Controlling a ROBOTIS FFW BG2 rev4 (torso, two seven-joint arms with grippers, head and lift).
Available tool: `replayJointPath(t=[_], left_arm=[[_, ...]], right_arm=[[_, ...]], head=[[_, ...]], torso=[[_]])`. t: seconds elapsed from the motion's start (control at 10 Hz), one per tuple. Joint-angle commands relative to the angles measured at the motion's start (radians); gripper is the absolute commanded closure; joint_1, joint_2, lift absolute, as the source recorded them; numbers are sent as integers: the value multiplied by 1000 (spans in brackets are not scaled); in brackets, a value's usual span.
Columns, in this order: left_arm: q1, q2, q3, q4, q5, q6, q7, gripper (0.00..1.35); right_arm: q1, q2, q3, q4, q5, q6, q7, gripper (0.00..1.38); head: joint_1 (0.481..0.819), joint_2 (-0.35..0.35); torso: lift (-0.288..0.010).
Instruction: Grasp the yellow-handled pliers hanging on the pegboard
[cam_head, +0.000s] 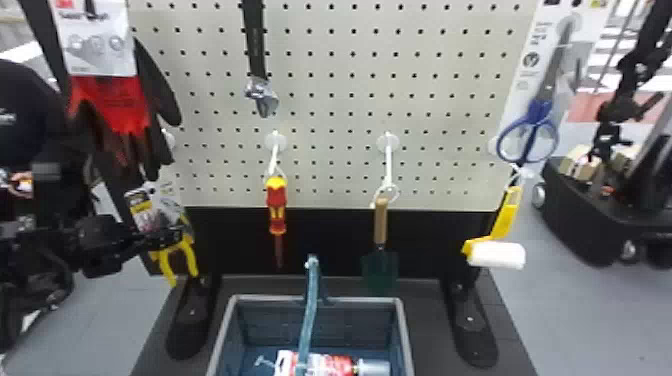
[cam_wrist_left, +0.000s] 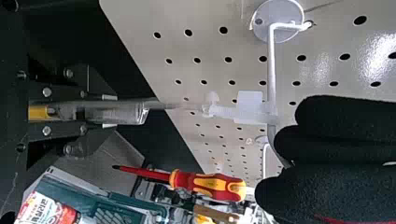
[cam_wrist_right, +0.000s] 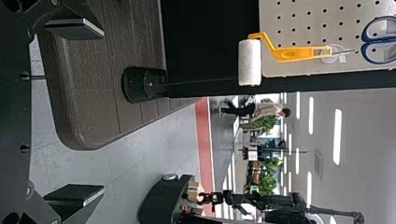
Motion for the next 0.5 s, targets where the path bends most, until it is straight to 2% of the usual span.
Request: replayJointPath(t=[0.0,0.4], left_arm=[[-2,4,-3,-9,-13,2,-3,1217],[-2,4,-6,-9,-16,0,-3,1217]], right_arm=[[0,1,0,0,0,0,0,130],[0,1,0,2,2,0,0,130]], head=[[549,0],[549,0]], torso=[[-100],[-100]])
